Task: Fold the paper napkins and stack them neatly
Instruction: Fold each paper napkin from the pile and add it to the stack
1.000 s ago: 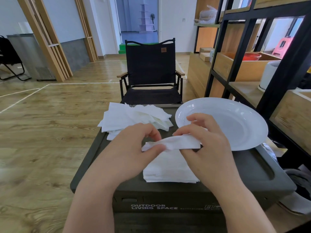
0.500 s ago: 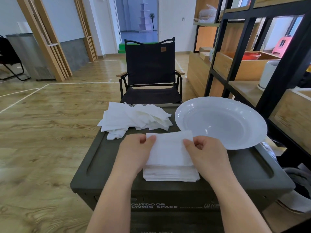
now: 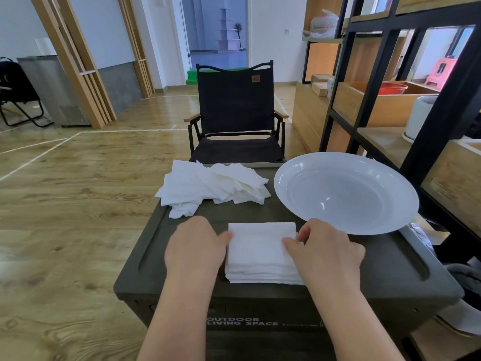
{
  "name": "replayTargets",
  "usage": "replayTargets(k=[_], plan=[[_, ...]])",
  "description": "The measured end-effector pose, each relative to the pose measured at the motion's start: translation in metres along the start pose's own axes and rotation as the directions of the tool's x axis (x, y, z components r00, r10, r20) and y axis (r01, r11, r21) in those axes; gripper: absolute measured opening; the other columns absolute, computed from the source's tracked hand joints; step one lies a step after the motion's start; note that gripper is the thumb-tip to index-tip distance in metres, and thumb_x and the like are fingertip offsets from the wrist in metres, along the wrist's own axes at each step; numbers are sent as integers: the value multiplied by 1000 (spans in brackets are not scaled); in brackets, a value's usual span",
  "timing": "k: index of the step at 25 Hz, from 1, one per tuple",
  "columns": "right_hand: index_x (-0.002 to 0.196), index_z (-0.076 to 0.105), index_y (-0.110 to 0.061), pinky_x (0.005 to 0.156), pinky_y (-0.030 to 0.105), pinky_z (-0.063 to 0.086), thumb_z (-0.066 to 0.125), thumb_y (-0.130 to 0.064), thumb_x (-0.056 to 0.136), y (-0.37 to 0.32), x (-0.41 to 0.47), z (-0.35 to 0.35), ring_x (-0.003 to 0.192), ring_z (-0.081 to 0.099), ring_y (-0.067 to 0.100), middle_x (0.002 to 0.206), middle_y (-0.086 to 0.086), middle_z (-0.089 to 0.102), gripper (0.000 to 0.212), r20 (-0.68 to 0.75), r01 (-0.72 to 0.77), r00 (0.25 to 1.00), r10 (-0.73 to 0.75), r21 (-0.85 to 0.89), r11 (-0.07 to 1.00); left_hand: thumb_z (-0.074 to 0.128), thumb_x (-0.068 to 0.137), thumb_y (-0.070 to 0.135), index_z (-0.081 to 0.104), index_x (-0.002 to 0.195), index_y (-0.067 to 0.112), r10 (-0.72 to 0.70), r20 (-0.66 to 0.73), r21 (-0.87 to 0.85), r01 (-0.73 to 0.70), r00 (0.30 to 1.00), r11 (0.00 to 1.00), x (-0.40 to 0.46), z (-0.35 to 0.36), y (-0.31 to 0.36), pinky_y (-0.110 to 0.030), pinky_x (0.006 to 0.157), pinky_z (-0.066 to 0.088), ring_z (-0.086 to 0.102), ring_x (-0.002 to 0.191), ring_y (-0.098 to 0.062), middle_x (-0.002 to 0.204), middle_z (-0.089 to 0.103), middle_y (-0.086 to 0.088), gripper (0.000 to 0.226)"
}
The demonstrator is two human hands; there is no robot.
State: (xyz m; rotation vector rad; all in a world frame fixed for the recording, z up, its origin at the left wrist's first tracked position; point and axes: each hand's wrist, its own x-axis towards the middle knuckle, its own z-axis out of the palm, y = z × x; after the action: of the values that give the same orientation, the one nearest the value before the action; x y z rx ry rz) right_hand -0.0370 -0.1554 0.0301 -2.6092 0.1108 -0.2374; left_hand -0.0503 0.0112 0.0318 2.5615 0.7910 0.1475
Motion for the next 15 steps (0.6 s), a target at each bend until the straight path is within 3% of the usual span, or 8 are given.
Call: replayTargets(k=[1, 3, 4, 8, 10, 13, 15], plan=[[81, 51, -29, 78, 30, 24, 58, -48, 86, -1, -1, -1, 66, 44, 9, 67, -14, 49, 21, -45, 9, 999, -9, 0, 1000, 58, 88, 44, 60, 92, 14, -3, -145, -9, 2, 989, 1000, 3, -5, -4, -30, 65, 41, 59, 82, -22, 89, 64, -4, 31], [80, 50, -29, 79, 30, 23, 57, -50, 85, -2, -1, -4, 62, 43, 6, 65, -13, 50, 23, -120, 34, 992, -27, 59, 998, 60, 88, 37, 56, 108, 11, -46, -428, -121, -7, 903, 993, 16, -12, -13, -35, 75, 39, 55, 98, -30, 107, 61, -9, 33], [80, 50, -29, 79, 30, 24, 57, -50, 85, -3, -1, -5, 60, 41, 4, 64, -13, 50, 23, -142, 49, 989, -35, 98, 994, 61, 88, 34, 52, 119, 9, -71, -491, -166, -14, 868, 986, 28, -12, -19, -36, 82, 38, 50, 106, -33, 117, 57, -12, 41], [81, 49, -30, 81, 29, 26, 58, -49, 85, -5, -1, -4, 58, 41, -2, 62, -12, 49, 22, -158, 84, 986, -54, 189, 978, 62, 86, 39, 32, 144, 13, -49, -345, -112, 11, 937, 994, 64, -4, -35, -39, 104, 28, 32, 127, -35, 143, 39, -14, 70], [81, 49, -30, 81, 29, 27, 58, -49, 84, -6, 0, -1, 59, 43, -2, 61, -11, 50, 21, -158, 101, 985, -69, 204, 974, 59, 87, 40, 41, 141, 19, 12, -323, -101, -47, 946, 994, 71, 3, -36, -37, 103, 28, 31, 128, -31, 143, 43, -8, 60], [80, 49, -32, 82, 29, 27, 58, -50, 84, -7, 1, 3, 61, 45, -1, 62, -11, 52, 20, -139, 112, 987, -83, 218, 969, 57, 90, 32, 62, 119, 23, 70, -392, -131, -131, 917, 983, 74, 10, -32, -38, 98, 34, 41, 122, -29, 128, 60, -2, 31], [80, 48, -33, 82, 29, 25, 57, -49, 84, -8, 1, 4, 62, 46, -2, 63, -12, 52, 19, -138, 127, 986, -97, 231, 965, 58, 89, 30, 60, 121, 25, 51, -378, -156, -117, 925, 981, 76, 13, -32, -41, 101, 33, 37, 125, -30, 137, 51, -4, 32]])
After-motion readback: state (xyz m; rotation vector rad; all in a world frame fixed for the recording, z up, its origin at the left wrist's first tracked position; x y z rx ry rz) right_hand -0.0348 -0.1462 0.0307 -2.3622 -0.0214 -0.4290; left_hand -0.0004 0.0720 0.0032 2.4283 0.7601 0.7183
